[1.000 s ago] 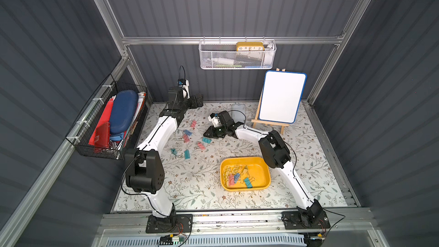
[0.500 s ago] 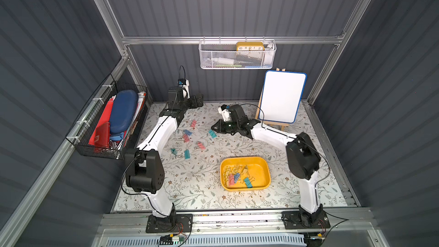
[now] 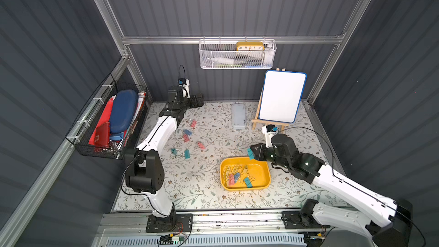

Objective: Put the binder clips in the storage box
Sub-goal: Place the binder clip in the storage box.

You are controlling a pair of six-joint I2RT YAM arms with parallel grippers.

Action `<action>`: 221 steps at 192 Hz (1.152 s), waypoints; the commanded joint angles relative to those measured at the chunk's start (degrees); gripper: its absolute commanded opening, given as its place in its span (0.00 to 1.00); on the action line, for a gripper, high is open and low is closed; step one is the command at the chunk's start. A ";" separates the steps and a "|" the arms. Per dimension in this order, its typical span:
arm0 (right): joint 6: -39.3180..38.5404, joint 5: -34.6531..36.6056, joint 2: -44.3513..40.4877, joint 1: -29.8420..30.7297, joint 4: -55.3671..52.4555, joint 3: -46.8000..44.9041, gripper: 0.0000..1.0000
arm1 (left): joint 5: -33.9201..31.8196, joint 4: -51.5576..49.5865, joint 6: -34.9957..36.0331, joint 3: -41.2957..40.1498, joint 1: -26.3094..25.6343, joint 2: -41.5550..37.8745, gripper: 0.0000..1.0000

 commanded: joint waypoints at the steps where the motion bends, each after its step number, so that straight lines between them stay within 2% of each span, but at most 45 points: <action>1: 2.61 9.45 -0.67 0.16 -6.24 -5.16 0.00 | 0.71 0.64 -0.25 -0.20 0.05 -2.34 0.99; 21: 3.86 7.77 2.83 0.14 -2.91 -8.14 0.00 | 0.33 0.64 -0.47 -0.36 0.08 -2.03 0.99; 51: 6.70 3.42 11.98 -0.03 0.59 -6.53 0.00 | -0.03 0.64 -0.37 -0.52 0.05 -1.44 0.99; 70: 8.74 0.55 17.49 -0.04 6.85 -7.45 0.00 | -0.56 0.55 -0.15 -0.52 0.05 -1.05 0.99; 117: 11.21 -3.57 24.48 -0.03 15.84 -9.39 0.00 | -2.02 -0.20 1.76 0.02 0.05 -0.63 0.99; 129: 11.33 -5.08 25.06 -0.02 16.75 -9.60 0.09 | -2.36 -0.57 2.63 0.09 0.05 -0.69 0.97; 141: 10.67 -5.13 23.48 0.04 15.92 -9.90 0.23 | -2.81 -1.51 3.31 0.51 0.05 -0.49 0.93; 160: 8.31 -1.74 16.69 -0.34 14.36 -11.39 0.40 | -3.12 -4.65 4.14 2.26 -0.10 0.69 0.85; 172: 5.49 -0.22 10.87 -1.40 13.59 -12.07 0.48 | -6.53 -10.78 2.74 4.95 -1.51 2.43 0.79; 179: 2.85 0.13 7.72 -2.52 12.90 -12.24 0.56 | -8.30 -13.08 1.27 5.41 -3.39 2.66 0.73; 194: -3.06 -0.51 1.86 -6.09 10.01 -11.87 0.73 | -10.28 -11.81 -3.91 -0.33 -7.35 -0.79 0.62; 206: -7.15 -1.34 -1.66 -9.93 8.69 -11.93 0.87 | -8.79 -11.05 -8.26 -5.05 -9.10 -3.45 0.51; 221: -11.03 -5.65 -3.31 -15.75 9.32 -12.27 0.98 | -7.81 -11.20 -12.11 -10.45 -10.39 -5.51 0.49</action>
